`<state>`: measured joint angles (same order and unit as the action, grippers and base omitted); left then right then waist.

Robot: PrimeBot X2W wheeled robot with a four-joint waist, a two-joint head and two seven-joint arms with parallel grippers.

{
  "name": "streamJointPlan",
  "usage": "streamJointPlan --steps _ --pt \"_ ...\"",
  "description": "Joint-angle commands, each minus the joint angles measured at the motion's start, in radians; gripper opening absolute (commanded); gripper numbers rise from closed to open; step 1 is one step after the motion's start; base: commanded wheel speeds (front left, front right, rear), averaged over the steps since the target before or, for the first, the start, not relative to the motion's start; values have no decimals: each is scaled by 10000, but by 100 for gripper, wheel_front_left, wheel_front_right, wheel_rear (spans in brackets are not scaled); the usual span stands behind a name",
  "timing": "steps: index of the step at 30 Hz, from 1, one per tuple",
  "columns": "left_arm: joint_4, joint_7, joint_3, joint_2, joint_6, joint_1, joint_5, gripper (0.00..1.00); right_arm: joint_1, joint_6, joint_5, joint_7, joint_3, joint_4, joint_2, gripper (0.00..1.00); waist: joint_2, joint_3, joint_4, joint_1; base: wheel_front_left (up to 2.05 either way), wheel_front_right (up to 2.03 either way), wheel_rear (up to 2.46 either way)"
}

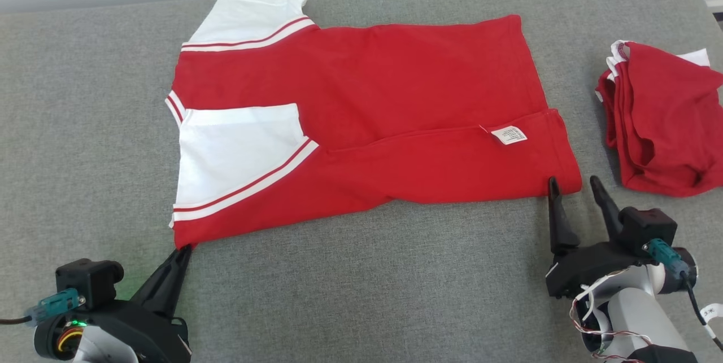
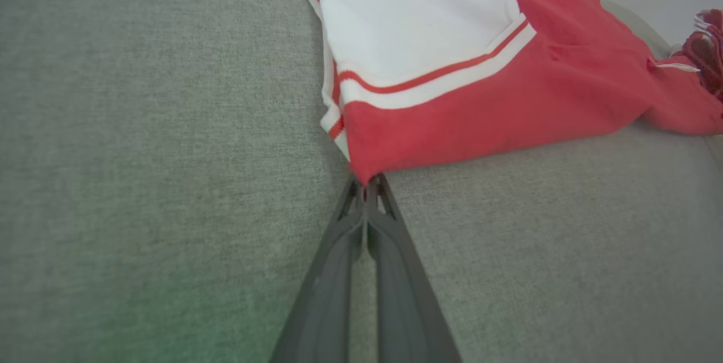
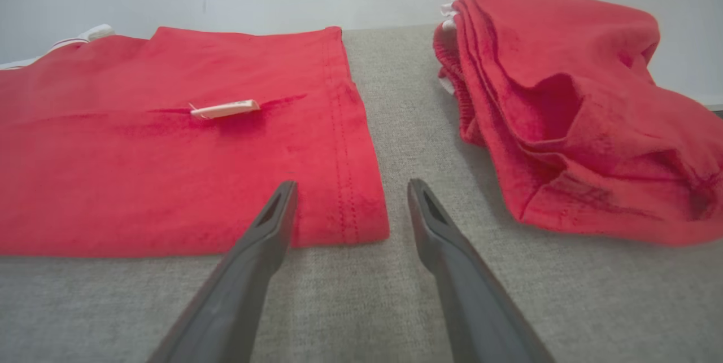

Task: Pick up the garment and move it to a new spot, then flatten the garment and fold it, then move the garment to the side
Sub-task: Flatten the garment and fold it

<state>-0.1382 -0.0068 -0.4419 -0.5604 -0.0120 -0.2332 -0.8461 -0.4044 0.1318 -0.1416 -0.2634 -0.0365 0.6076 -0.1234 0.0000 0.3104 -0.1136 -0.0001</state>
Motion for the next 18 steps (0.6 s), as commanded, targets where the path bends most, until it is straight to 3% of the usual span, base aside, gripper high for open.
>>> streamJointPlan --steps 1,6,8,11,12,18 --pt "18 10 -32 -75 -61 -88 83 0 -86 -27 -175 -7 63 219 -72 100 0 -17 35 1 0 0 0" --pt "-39 -28 -56 -139 -123 -97 103 0 -176 -27 -454 -8 253 732 -150 100 0 -72 56 1 0 0 0" --pt "-58 -35 -82 -185 -116 -92 163 0 -225 -27 -551 -8 339 857 -214 70 0 -89 39 1 0 0 0" --pt "-81 -20 -110 -246 -143 -92 189 0 -267 -27 -714 -8 522 1089 -288 9 0 -118 29 1 0 0 0" --pt "-85 -11 -118 -264 -156 -102 201 0 -288 -27 -786 -8 591 1162 -308 0 0 -128 29 1 0 0 0" --pt "-65 49 -201 -334 -206 -125 249 0 -382 -27 -1133 -4 871 1427 -565 0 0 -223 71 1 0 0 0"
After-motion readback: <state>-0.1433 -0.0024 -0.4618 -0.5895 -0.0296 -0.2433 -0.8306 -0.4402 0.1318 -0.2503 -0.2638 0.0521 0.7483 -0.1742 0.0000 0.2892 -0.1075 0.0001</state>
